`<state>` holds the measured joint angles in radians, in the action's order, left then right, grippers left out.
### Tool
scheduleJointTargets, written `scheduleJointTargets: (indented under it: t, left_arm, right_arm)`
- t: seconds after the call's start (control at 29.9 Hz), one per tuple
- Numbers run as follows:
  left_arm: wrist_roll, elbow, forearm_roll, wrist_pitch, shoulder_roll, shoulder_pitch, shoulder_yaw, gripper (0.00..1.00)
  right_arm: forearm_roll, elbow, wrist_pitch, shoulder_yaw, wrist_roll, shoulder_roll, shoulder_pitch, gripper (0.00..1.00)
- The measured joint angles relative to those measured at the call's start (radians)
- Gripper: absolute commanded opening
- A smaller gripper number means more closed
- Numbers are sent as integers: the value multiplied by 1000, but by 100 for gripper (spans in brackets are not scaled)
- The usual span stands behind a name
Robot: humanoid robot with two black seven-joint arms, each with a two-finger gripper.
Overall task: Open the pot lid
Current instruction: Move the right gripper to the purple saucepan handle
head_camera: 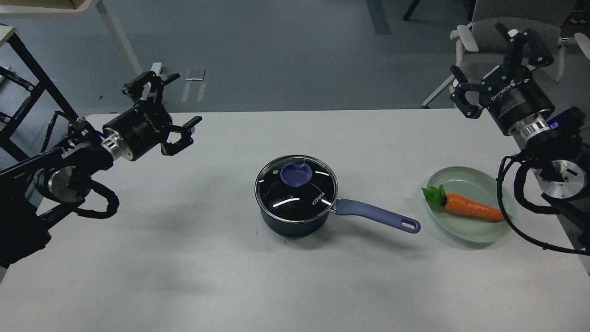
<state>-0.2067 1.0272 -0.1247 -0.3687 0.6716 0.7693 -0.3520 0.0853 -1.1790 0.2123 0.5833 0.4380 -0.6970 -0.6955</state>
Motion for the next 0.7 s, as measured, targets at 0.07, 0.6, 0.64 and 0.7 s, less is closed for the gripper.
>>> scheduleJointTargets:
  t: [0.07,0.6,0.64,0.7]
  left_arm:
    - [-3,-26,1,1,-10,0,-2,99]
    - [-9,-141,28,-27,41,93,14,99]
    - [-9,-142,45,-30,44,101,15,99]
    - [-15,-142,98,-40,46,109,15,99]
  right_arm:
    - [-7,-5,0,-5,0,-3,4,100]
    - [-412,-213,49,0,0,-196,-56,100]
    - [-466,-238,58,-2,2,-212,-72,100]
    - [-593,-277,84,-6,8,-239,-100,100]
